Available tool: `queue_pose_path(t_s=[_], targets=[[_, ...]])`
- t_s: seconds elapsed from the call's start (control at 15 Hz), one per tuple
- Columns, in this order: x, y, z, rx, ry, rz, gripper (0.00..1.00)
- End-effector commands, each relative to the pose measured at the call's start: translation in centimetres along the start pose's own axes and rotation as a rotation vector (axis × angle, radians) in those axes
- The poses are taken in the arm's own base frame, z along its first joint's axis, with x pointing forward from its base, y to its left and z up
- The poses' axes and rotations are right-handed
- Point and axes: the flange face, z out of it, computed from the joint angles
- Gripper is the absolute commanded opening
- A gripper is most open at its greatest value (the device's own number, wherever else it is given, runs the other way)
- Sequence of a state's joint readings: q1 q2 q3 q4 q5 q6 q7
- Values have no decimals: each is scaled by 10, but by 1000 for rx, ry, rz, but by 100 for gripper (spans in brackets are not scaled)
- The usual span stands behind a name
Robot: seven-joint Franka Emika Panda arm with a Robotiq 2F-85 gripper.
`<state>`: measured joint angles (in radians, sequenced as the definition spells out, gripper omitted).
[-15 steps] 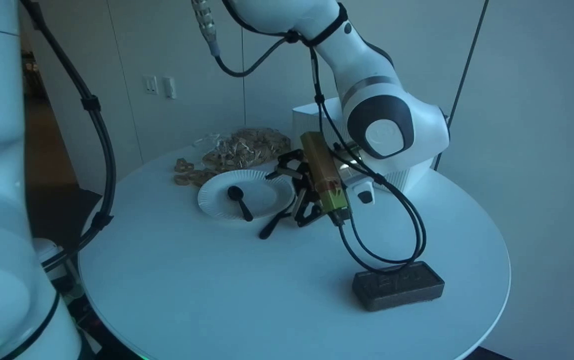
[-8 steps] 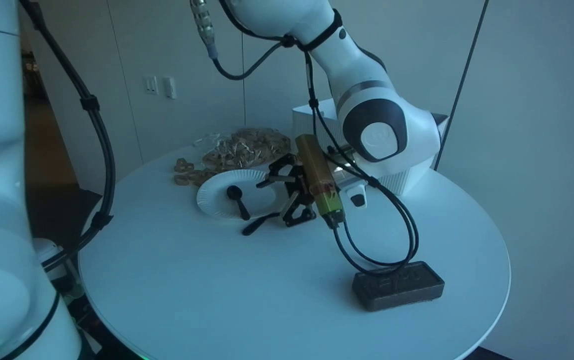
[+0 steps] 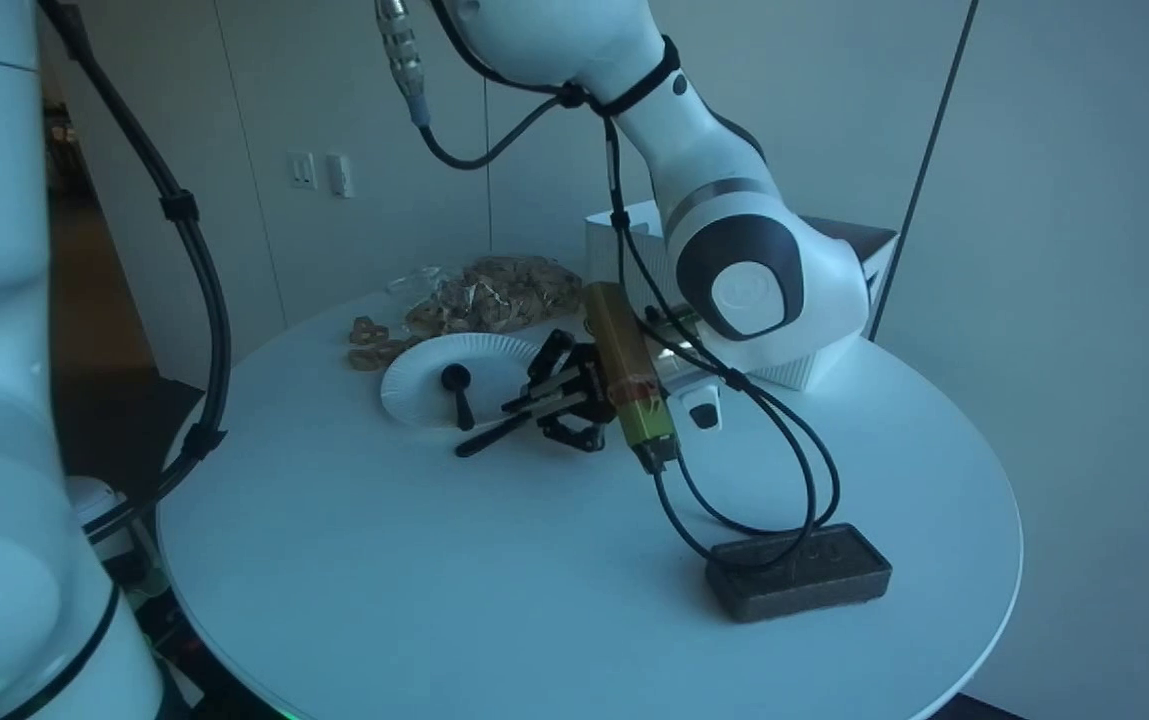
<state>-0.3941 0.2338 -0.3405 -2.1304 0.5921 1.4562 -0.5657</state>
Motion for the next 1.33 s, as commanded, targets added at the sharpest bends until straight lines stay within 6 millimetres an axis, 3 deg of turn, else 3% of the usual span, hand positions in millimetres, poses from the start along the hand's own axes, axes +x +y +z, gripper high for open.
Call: queue_pose_path(t_s=[0.0, 0.27, 1.27], targets=[[-5, 1, 2, 10, -12, -9, 2], [-5, -2, -4, 15, 1, -13, 7], [-6, -32, -50, 72, 102, -52, 6]])
